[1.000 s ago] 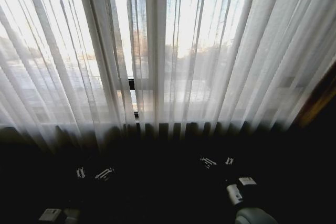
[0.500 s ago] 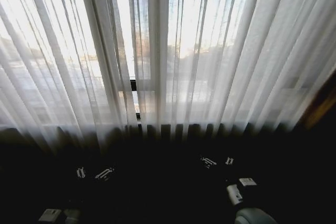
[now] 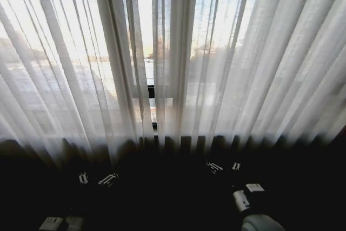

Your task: Open the curtains by pulling them apart, changing their state from closed to fully open.

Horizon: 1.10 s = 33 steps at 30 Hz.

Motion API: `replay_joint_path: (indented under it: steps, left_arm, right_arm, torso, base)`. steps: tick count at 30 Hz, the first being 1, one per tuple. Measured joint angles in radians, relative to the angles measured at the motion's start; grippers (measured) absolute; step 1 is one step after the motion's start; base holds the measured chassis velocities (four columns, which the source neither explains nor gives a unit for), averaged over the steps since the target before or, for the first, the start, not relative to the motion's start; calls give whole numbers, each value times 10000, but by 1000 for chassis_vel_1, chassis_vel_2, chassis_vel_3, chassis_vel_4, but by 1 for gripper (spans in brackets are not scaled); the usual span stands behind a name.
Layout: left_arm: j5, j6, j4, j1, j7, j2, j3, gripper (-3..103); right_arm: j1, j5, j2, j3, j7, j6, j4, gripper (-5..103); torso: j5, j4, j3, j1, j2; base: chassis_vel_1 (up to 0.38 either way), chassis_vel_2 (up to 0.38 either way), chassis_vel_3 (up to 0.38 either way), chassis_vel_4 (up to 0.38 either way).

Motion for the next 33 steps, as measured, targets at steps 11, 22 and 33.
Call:
replay_joint_path:
  steps: [11,22,33]
  left_arm:
    - [30,-66,-62,68,50,-15,21,100]
    - [87,-213,-64,115,63,-72,23,100]
    - [98,-152,-57,107,-13,-87,-16,100]
  right_arm:
    - [-97,-12,47,15,-26,149,-13,100]
    - [-126,-267,35,-120,-243,398,-98,100]
    - [562,-551,-297,-1725,-232,396,-676,100]
  torso:
    - [6,-2,-2,-11,3]
    - [-2,1,-1,-4,1]
    - [0,0,2,4,-4]
  base:
    - [-213,413,192,-422]
    - [-365,387,368,-366]
    - [-185,178,187,-199]
